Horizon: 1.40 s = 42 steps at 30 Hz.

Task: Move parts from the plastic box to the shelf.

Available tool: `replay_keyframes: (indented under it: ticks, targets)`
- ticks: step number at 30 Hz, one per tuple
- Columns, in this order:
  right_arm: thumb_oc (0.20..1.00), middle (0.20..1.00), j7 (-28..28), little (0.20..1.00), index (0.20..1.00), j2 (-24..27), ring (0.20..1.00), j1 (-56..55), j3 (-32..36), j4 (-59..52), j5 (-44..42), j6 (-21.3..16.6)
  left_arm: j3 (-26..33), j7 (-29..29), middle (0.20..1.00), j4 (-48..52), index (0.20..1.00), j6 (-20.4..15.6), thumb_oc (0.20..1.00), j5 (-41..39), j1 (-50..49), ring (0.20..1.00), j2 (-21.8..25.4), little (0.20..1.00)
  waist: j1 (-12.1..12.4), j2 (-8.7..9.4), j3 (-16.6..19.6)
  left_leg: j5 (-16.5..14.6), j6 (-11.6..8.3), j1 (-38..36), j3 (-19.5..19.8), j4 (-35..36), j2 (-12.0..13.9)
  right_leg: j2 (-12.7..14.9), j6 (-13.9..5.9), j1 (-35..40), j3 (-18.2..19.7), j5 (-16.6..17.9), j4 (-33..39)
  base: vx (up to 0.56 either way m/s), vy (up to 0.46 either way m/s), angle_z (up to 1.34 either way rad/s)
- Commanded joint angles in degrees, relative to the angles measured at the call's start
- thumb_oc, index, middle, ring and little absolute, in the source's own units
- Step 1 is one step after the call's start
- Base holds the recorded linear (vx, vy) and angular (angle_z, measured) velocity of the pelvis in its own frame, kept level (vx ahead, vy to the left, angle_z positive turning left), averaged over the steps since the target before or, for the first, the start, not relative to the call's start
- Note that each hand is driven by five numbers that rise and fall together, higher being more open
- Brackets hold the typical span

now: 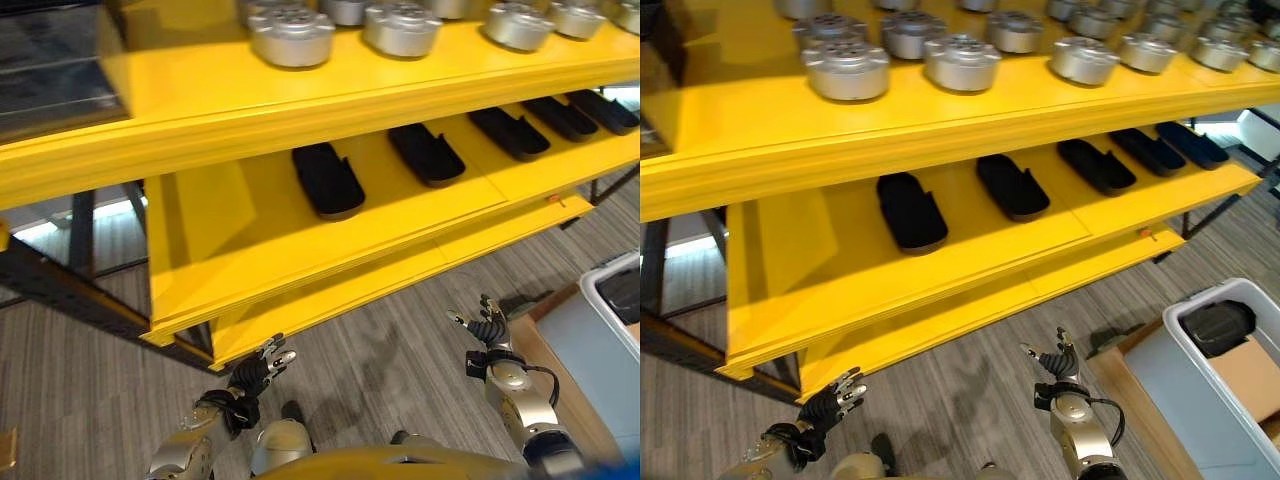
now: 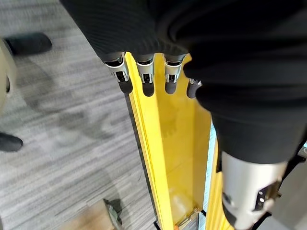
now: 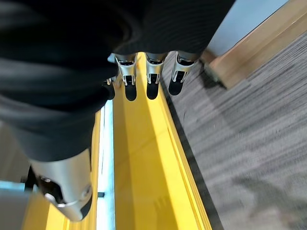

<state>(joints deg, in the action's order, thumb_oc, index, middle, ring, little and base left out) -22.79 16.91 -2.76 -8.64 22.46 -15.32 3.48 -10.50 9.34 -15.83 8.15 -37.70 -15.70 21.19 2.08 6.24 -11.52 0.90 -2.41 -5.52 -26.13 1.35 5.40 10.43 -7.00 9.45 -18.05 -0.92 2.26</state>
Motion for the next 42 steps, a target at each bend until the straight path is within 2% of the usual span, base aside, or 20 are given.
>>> replay_keyframes:
  ticks: [1, 2, 6, 9, 12, 13, 15, 16, 18, 20, 22, 24, 25, 27, 30, 32, 37, 39, 40, 42]
  targets:
    - [1.0, 1.0, -2.84, 1.0, 1.0, 4.15, 1.0, 0.3, 3.6, -2.21, 2.58, 0.13, -0.57, 0.11, 1.0, 3.32, 1.0, -2.6, 1.0, -1.76, 1.91, 1.0, -1.99, 1.0, -1.42, -3.2, -0.63, -7.78, 2.36, -3.1, 9.64, -2.28, 0.92, -0.67, -2.38, -3.06, 1.56, -0.94, -6.16, 0.08, -0.255, -0.2]
    - [1.0, 1.0, -3.03, 1.0, 1.0, 4.43, 1.0, -0.04, 4.31, -2.26, 1.98, -0.21, -0.47, 0.45, 1.0, 3.74, 1.0, -2.75, 1.0, -1.2, 1.85, 1.0, -2.18, 1.0, -1.73, -3.01, -0.76, -6.61, 2.37, -2.34, 9.06, -2.5, 1.26, -1.16, -1.4, -3.89, 1.66, -0.44, -6.2, 0.05, -0.27, -0.2]
    - [1.0, 1.0, -5.46, 1.0, 1.0, 6.56, 1.0, -0.45, 7.24, -4.78, 3.51, -3.29, -0.4, -1.17, 1.0, 6.52, 1.0, -4.53, 1.0, -6.28, 2.14, 1.0, -1.67, 1.0, -3.34, -3.15, -2.14, -6.59, 1.7, 0.5, 9.29, -5.63, 3.02, -3.05, 0.86, -6.79, 3.09, -2.48, -8.92, 0.01, -0.236, -0.38]
    - [1.0, 1.0, -7.11, 1.0, 1.0, 7.37, 1.0, 0.05, 8.54, -5.05, 3.02, -4.14, -0.23, -1.81, 1.0, 5.39, 1.0, -5.74, 1.0, -5.85, 4.09, 1.0, -1.21, 1.0, -4.7, -3.2, -2.99, -6.37, 0.95, 2.57, 9.46, -7.93, 4.63, -5.02, 2.43, -9.33, 4.46, -3.77, -11.4, 0.0, -0.312, -0.33]
    - [1.0, 1.0, -7.11, 1.0, 1.0, 7.9, 1.0, -0.42, 9.63, -4.88, 3.1, -4.75, 0.09, -0.97, 1.0, 5.14, 1.0, -5.53, 1.0, -4.52, 4.8, 1.0, -0.88, 1.0, -5.68, -3.36, -3.2, -5.7, 0.13, 3.26, 9.5, -8.53, 5.99, -6.17, 3.35, -10.2, 5.35, -4.3, -12.09, 0.07, -0.26, -0.38]
    - [1.0, 1.0, -5.88, 1.0, 1.0, 8.33, 1.0, -1.39, 10.5, -5.27, 3.71, -4.79, 0.32, -1.02, 1.0, 5.25, 1.0, -5.37, 1.0, -3.96, 4.7, 1.0, -0.76, 1.0, -6.72, -3.76, -3.27, -5.92, -1.11, 3.19, 9.83, -9.37, 7.51, -6.95, 3.56, -10.09, 6.39, -5.37, -12.53, 0.16, -0.375, -0.22]
    - [1.0, 1.0, -3.55, 1.0, 1.0, 8.83, 1.0, -2.38, 10.96, -5.51, 5.08, -3.14, 1.0, -1.77, 1.0, 4.86, 1.0, -6.94, 1.0, -2.85, 5.07, 1.0, -0.92, 1.0, -7.88, -4.08, -3.26, -3.92, -2.02, 3.51, 9.86, -10.21, 9.15, -7.85, 4.36, -10.45, 7.46, -5.47, -12.5, 0.11, -0.365, -0.2]
    - [1.0, 1.0, -2.17, 1.0, 1.0, 9.21, 1.0, -2.57, 10.68, -5.0, 5.13, -3.76, 2.09, -1.64, 1.0, 5.37, 1.0, -7.79, 1.0, -5.98, 5.17, 1.0, -1.41, 1.0, -7.88, -4.17, -2.91, -2.42, -1.55, 3.83, 11.82, -10.37, 8.45, -8.36, 5.28, -11.05, 8.78, -4.17, -11.73, 0.05, -0.272, -0.4]
    - [1.0, 1.0, -1.48, 1.0, 1.0, 9.33, 1.0, -2.47, 10.33, -4.71, 5.6, -4.94, 2.62, -1.78, 1.0, 6.27, 1.0, -8.02, 1.0, -8.08, 4.64, 1.0, -1.85, 1.0, -7.29, -4.25, -2.92, -2.21, -1.26, 4.23, 15.09, -10.7, 6.87, -8.79, 5.38, -10.56, 10.35, -3.9, -11.07, 0.07, -0.146, -0.69]
    - [1.0, 1.0, 0.41, 1.0, 1.0, 9.43, 1.0, -1.29, 8.77, -4.95, 6.29, -5.88, 4.08, -2.42, 1.0, 8.71, 1.0, -7.52, 1.0, -7.85, 2.68, 1.0, -2.89, 1.0, -4.75, -4.1, -3.49, -4.33, 1.52, 5.72, 25.44, -13.31, -1.43, -10.15, 5.15, -9.12, 15.5, -2.69, -9.43, 0.16, -0.116, -1.02]
    - [1.0, 1.0, 1.72, 1.0, 1.0, 9.4, 1.0, -0.24, 7.5, -6.0, 5.44, -5.1, 4.68, -3.01, 1.0, 9.6, 1.0, -6.46, 1.0, -5.31, 1.5, 1.0, -3.54, 1.0, -3.19, -3.97, -3.54, -6.64, 3.6, 6.28, 30.68, -14.99, -7.53, -10.75, 4.45, -8.64, 18.98, -1.23, -8.04, 0.15, -0.075, -1.67]
    - [1.0, 1.0, 3.77, 1.0, 1.0, 9.34, 1.0, -0.2, 6.39, -8.54, 6.41, -3.76, 5.46, -2.49, 1.0, 8.92, 1.0, -5.36, 1.0, -4.39, 0.87, 1.0, -4.13, 1.0, -2.45, -4.46, -3.4, -8.45, 4.98, 5.43, 32.22, -13.35, -11.23, -11.37, 3.62, -7.72, 21.36, 0.03, -6.54, 0.14, -0.009, -1.53]
    - [1.0, 1.0, 3.95, 1.0, 1.0, 9.22, 1.0, -0.37, 6.13, -9.16, 7.02, -3.67, 5.75, -2.24, 1.0, 8.53, 1.0, -5.1, 1.0, -4.29, 0.91, 1.0, -4.16, 1.0, -2.47, -4.68, -3.26, -8.31, 5.1, 5.31, 32.12, -12.26, -11.57, -11.56, 3.47, -7.57, 21.53, 0.22, -6.15, 0.12, 0.068, -0.49]
    - [1.0, 1.0, 2.72, 1.0, 1.0, 8.97, 1.0, -0.79, 4.63, -10.34, 7.19, -3.82, 5.86, -0.68, 1.0, 7.16, 1.0, -4.37, 1.0, -4.56, 1.76, 1.0, -3.94, 1.0, -1.89, -5.54, -3.16, -2.76, 3.05, 7.67, 32.94, -6.2, -11.21, -12.52, 3.12, -6.62, 22.08, 0.67, -4.11, 0.1, 0.121, -0.37]
    - [1.0, 1.0, 2.44, 1.0, 1.0, 8.96, 1.0, 2.21, 2.79, -8.91, 6.69, -3.44, 4.84, -1.18, 1.0, 5.72, 1.0, -5.68, 1.0, -0.92, 2.96, 1.0, -3.98, 1.0, -0.2, -5.36, -4.16, -0.6, 2.06, 11.4, 35.9, -7.8, -12.72, -12.95, 3.28, -4.47, 24.59, 0.42, -2.92, 0.06, 0.132, -0.94]
    - [1.0, 1.0, 2.75, 1.0, 1.0, 8.82, 1.0, 3.44, 2.43, -8.66, 4.99, -3.22, 4.06, -3.1, 1.0, 5.25, 1.0, -8.29, 1.0, 5.44, 3.49, 1.0, -3.33, 1.0, 0.1, -5.5, -3.63, -0.09, 2.36, 9.93, 36.71, -5.69, -12.44, -13.14, 3.2, -4.58, 24.29, 0.32, -2.82, 0.04, 0.14, -0.86]
    - [1.0, 1.0, 4.56, 1.0, 1.0, 7.63, 1.0, 2.32, 1.97, -10.31, 3.73, -2.98, 2.23, -2.24, 1.0, 5.81, 1.0, -6.03, 1.0, 12.47, 4.44, 1.0, -1.81, 1.0, -0.74, -5.25, -1.89, -0.88, 3.81, 4.62, 34.81, -0.7, -11.18, -12.79, 2.97, -4.21, 22.23, 0.09, -2.3, 0.06, 0.144, -0.24]
    - [1.0, 1.0, 5.31, 1.0, 1.0, 7.16, 1.0, 2.76, 1.53, -10.51, 3.02, -1.95, 1.25, -2.06, 1.0, 5.44, 1.0, -5.96, 1.0, 12.41, 4.94, 1.0, -1.6, 1.0, -1.11, -5.14, -1.47, -1.55, 4.46, 2.98, 32.96, 0.41, -10.77, -13.06, 3.11, -4.42, 21.25, -0.82, -3.8, 0.04, 0.114, -0.52]
    - [1.0, 1.0, 6.61, 1.0, 1.0, 6.57, 1.0, 3.22, 0.87, -10.44, 3.4, -1.56, 0.85, -1.63, 1.0, 5.67, 1.0, -5.35, 1.0, 8.61, 4.78, 1.0, -2.13, 1.0, -0.88, -5.29, -1.4, -2.08, 4.83, 2.13, 31.6, 0.69, -10.18, -12.83, 3.46, -4.99, 19.09, -2.42, -6.82, 0.03, 0.083, -0.55]
    - [1.0, 1.0, 7.42, 1.0, 1.0, 4.99, 1.0, 4.44, -0.48, -9.44, 4.91, -2.11, 1.39, -3.71, 1.0, 5.27, 1.0, -6.25, 1.0, 6.11, 3.95, 1.0, -2.73, 1.0, 0.53, -5.28, -1.39, -2.72, 5.27, 0.79, 30.41, 1.44, -9.7, -10.17, 2.65, -5.35, 15.19, -3.11, -9.0, 0.04, -0.051, -0.94]
